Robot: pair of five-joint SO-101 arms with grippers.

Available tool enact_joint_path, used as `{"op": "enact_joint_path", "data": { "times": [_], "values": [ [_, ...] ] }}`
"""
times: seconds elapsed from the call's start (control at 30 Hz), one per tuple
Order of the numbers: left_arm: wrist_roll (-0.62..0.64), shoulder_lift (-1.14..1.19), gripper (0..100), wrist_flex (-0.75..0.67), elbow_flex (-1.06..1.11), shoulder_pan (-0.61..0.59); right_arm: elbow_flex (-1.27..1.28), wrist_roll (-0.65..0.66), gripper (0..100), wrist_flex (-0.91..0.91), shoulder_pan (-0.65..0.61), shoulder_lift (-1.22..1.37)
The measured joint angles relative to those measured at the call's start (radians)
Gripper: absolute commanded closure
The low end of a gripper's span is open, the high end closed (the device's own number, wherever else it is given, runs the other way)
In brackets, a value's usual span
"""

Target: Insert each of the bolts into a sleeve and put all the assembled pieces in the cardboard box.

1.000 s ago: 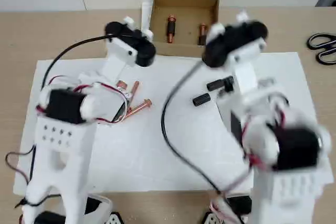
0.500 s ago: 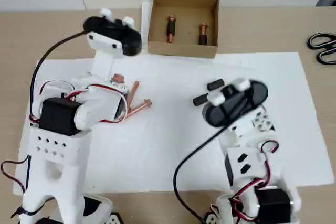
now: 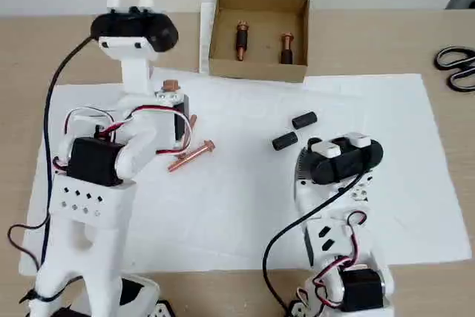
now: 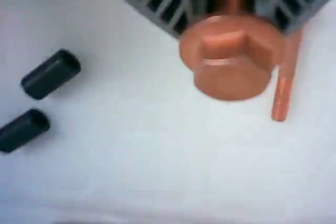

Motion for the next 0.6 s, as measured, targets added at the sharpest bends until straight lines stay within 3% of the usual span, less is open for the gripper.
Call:
{"op": "enact_joint_path", "data": {
  "times": [0.13, 0.37, 0.6],
  "values": [
    [0.028, 0.0, 99, -0.086, 0.0, 0.043, 0.044, -0.068, 99.4, -0.034, -0.118, -0.006],
    [-0.27, 0.0, 99, -0.212, 0.152, 0.222, 0.117, -0.114, 99.4, -0.146, -0.255, -0.008],
    [-0.017, 0.002, 99, -0.393, 0.216, 0.166, 0.259, -0.115, 99.4, -0.425, -0.261, -0.009]
  ]
}}
